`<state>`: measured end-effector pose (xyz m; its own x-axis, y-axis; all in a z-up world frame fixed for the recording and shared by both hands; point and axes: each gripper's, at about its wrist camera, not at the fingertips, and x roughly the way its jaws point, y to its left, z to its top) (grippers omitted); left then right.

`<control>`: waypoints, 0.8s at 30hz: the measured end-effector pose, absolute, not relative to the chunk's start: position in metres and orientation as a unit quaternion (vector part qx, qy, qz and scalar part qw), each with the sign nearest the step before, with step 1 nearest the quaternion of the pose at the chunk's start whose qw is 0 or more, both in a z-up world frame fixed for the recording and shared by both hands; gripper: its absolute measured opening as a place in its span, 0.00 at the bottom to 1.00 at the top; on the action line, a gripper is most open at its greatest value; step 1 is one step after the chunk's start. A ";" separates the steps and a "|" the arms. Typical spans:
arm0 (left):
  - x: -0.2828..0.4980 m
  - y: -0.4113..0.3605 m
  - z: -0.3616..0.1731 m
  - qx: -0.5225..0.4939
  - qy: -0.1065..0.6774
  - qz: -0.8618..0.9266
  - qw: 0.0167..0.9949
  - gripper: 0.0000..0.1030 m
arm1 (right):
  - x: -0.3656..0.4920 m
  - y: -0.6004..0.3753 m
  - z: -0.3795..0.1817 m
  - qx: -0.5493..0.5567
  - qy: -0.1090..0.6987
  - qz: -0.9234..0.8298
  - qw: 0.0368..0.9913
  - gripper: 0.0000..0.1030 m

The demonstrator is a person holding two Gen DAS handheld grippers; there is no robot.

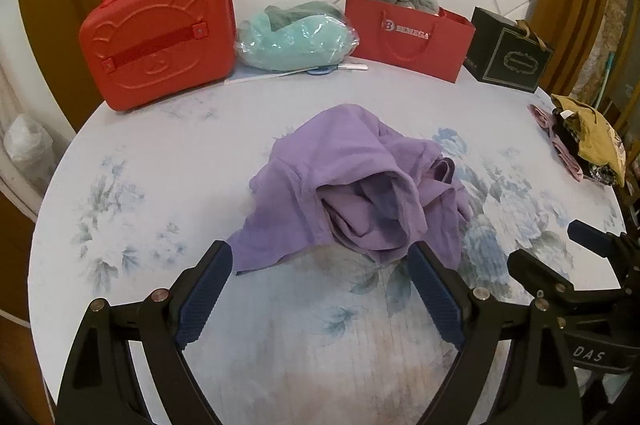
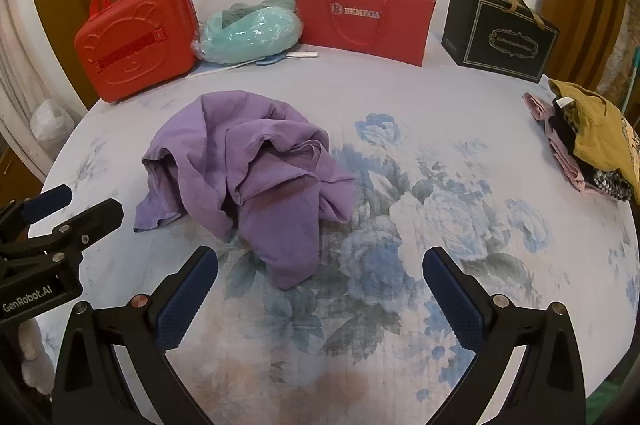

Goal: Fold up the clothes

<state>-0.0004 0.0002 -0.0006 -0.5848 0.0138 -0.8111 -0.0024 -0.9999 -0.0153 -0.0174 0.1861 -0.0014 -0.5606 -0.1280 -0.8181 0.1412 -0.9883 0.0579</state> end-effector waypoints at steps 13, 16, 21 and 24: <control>-0.001 -0.006 -0.007 -0.460 -0.019 0.888 -0.005 0.88 | -0.017 0.182 -0.002 0.466 0.012 -0.881 0.078 1.00; -0.001 -0.006 -0.008 -0.461 -0.019 0.887 -0.005 0.88 | -0.018 0.181 -0.002 0.465 0.012 -0.882 0.076 1.00; -0.002 -0.008 -0.009 -0.463 -0.021 0.886 -0.006 0.88 | -0.015 0.185 -0.003 0.460 0.008 -0.885 0.077 1.00; -0.003 -0.008 -0.009 -0.464 -0.021 0.885 -0.007 0.88 | -0.015 0.185 -0.004 0.461 0.008 -0.884 0.077 1.00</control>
<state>-0.0029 -0.0081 -0.0094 -0.5686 0.0071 -0.8226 0.0326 -0.9990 -0.0312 -0.0148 0.1847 -0.0040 -0.5638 -0.1290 -0.8158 0.1440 -0.9879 0.0567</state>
